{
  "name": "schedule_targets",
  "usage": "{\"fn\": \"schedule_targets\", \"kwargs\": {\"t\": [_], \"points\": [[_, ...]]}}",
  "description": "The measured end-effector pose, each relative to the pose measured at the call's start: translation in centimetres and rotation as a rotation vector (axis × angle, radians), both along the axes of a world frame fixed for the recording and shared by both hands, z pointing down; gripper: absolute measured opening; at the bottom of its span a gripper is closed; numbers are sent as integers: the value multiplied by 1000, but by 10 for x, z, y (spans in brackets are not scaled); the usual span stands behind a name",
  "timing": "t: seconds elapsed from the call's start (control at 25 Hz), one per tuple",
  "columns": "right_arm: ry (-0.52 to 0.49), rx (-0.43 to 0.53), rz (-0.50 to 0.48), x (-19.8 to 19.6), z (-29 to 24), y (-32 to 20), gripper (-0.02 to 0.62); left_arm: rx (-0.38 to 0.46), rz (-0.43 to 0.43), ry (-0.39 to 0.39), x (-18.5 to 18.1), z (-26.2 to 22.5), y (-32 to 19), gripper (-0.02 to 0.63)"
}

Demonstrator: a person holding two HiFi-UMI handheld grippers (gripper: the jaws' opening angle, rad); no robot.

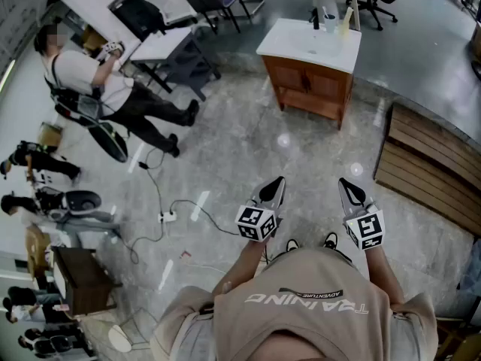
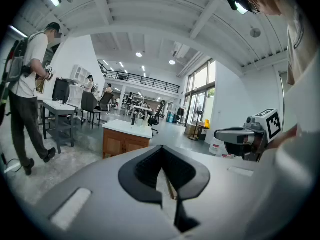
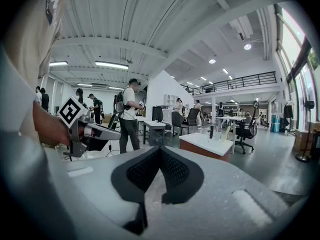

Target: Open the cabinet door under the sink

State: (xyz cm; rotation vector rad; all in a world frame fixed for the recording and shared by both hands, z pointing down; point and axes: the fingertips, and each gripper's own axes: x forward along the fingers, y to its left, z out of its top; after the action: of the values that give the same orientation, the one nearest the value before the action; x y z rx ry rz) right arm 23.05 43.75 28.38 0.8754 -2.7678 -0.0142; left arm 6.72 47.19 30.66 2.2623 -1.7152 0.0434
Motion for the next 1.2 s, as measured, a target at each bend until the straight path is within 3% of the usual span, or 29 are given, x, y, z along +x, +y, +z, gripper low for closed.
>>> {"fn": "schedule_targets", "kwargs": {"t": [0.56, 0.8, 1.0, 1.2], "points": [[-64, 9, 122, -16, -20, 7, 2, -9, 63, -22, -32, 9, 19, 14], [-86, -109, 190, -15, 7, 11, 2, -51, 102, -18, -45, 36, 17, 14], [-50, -160, 166, -22, 24, 8, 2, -102, 73, 3, -58, 53, 12, 14], [-79, -151, 113, -31, 32, -37, 2, -137, 31, -27, -63, 59, -24, 14]]}}
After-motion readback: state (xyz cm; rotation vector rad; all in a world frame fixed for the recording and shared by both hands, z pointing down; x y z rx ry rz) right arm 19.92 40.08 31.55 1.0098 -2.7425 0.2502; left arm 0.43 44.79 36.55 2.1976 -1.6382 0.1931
